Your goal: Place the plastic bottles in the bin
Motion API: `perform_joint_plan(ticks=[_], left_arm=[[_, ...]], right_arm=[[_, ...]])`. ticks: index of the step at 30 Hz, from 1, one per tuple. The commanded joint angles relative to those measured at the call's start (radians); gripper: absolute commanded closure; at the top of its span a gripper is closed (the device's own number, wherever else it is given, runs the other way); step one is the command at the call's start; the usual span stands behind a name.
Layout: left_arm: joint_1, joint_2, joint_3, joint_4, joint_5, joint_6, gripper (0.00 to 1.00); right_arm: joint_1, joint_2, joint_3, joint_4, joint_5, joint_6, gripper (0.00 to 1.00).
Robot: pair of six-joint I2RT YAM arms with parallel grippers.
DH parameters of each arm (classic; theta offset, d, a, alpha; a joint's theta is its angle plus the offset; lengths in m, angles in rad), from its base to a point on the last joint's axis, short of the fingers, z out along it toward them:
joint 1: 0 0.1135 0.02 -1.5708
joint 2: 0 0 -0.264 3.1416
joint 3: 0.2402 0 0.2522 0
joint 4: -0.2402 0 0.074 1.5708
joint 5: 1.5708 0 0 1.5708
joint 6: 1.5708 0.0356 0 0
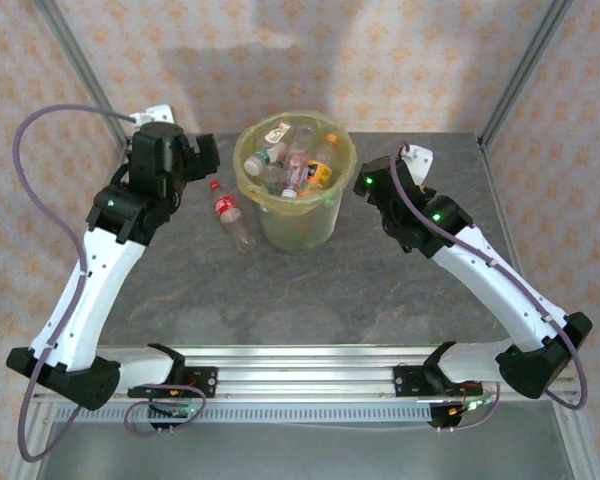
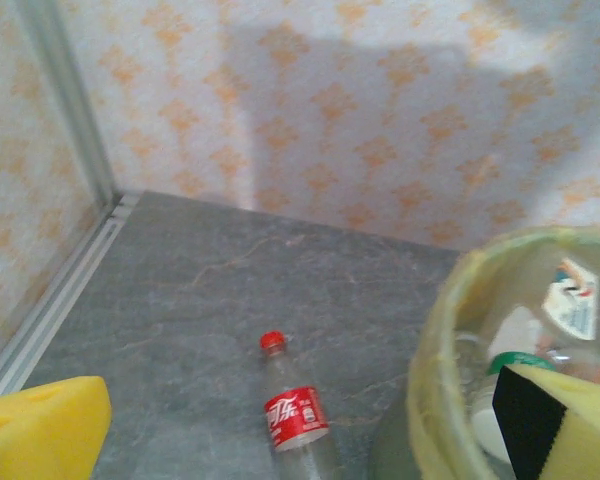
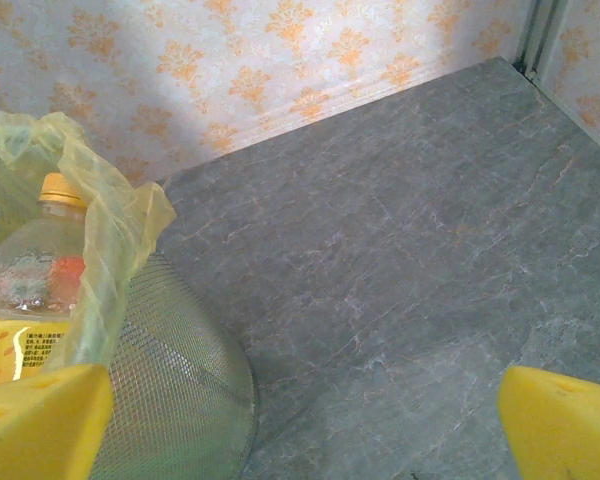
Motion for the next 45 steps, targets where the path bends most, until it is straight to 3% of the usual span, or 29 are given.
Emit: perform_joint_plan(ticks=[1,6,19,45], left_arm=[[0.009,-0.053,-0.093,0.066,-0.092,-0.085,0.0],[0.042,-0.064,-0.207,0.062,-0.076,-0.134,0.0],[0.259,0.036,-0.443,0.18,0.244,-0.304,0.0],[0.259,0.432,-0.439,0.347,0.519,-0.354,0.0]], right_arm=[[0.003,-0.01,-0.008,-0.008,0.006,0.012,0.01],[0.003,-0.006,-0.01,-0.002,0.005,0.013,0.01],[0.003,0.015,-0.001,-0.005,0.003,0.012,0.01],[0.003,0.043,0.021,-0.015,-0.001,0.009,0.01]])
